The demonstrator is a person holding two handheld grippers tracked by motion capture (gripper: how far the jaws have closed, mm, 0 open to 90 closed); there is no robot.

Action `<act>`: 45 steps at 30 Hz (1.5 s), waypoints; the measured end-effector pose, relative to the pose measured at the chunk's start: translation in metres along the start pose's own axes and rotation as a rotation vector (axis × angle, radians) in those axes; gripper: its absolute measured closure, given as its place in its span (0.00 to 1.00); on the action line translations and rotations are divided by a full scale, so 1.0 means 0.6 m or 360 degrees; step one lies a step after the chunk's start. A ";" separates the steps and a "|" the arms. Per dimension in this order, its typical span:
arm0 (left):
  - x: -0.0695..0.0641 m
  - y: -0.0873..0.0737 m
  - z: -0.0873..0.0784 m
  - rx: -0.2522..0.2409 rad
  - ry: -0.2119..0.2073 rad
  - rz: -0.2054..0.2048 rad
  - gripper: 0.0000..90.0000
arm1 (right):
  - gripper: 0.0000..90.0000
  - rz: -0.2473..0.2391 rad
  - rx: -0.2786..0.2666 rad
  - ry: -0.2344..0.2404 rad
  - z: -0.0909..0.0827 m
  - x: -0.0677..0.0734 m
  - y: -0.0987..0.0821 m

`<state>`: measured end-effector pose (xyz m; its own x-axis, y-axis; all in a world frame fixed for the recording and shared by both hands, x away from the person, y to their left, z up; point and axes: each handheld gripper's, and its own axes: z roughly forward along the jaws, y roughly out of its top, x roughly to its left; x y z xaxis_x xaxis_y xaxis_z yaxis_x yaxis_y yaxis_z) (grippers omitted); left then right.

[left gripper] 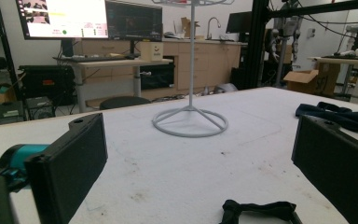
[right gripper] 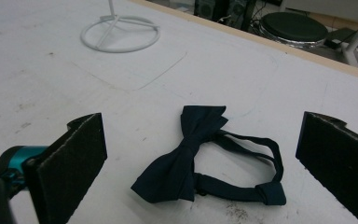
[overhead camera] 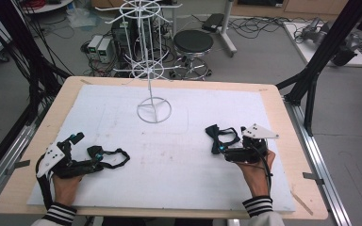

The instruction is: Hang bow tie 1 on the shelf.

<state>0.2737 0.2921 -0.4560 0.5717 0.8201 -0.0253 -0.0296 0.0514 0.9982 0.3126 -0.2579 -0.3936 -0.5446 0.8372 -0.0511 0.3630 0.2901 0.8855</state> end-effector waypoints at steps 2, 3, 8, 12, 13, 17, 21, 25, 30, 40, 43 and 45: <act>0.001 0.000 0.000 0.0002 -0.0003 -0.0005 0.04 | 0.01 0.0009 0.0045 0.0026 0.008 -0.002 0.005; 0.001 0.000 -0.001 0.0002 -0.0003 -0.0007 0.04 | 0.01 0.0021 0.0079 0.0038 0.012 -0.003 0.008; 0.001 0.000 0.000 -0.0001 -0.0001 -0.0008 0.04 | 0.01 0.0020 0.0164 0.0049 0.030 -0.005 0.020; 0.001 0.000 0.000 -0.0002 -0.0001 -0.0008 0.04 | 0.01 0.0012 0.0225 0.0057 0.044 -0.008 0.026; 0.001 0.000 0.000 -0.0001 0.0001 -0.0011 0.04 | 0.01 0.0013 0.0241 0.0058 0.047 -0.009 0.027; 0.001 0.000 -0.001 0.0000 0.0003 -0.0012 0.04 | 0.01 -0.0007 0.0290 0.0067 0.057 -0.009 0.034; 0.001 0.000 0.000 -0.0002 0.0006 -0.0014 0.04 | 0.05 0.0000 0.0338 0.0087 0.066 -0.010 0.043; 0.002 0.000 -0.001 -0.0001 0.0006 -0.0014 0.04 | 0.05 -0.0002 0.0384 0.0087 0.079 -0.013 0.048; 0.002 0.000 -0.001 -0.0001 0.0006 -0.0016 0.04 | 0.06 0.0003 0.0476 0.0089 0.096 -0.016 0.054; 0.001 0.000 -0.001 0.0000 0.0007 -0.0012 0.04 | 0.09 0.0035 0.0612 0.0171 0.125 -0.016 0.048; 0.001 0.000 -0.001 0.0000 0.0007 -0.0012 0.04 | 0.15 0.0052 0.0636 0.0194 0.131 -0.015 0.045; 0.001 0.000 -0.001 0.0000 0.0007 -0.0012 0.04 | 0.16 0.0059 0.0640 0.0215 0.133 -0.014 0.045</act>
<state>0.2738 0.2930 -0.4559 0.5683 0.8221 -0.0331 -0.0252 0.0576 0.9980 0.3874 -0.2202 -0.4062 -0.6100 0.7900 0.0620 0.6355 0.4410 0.6337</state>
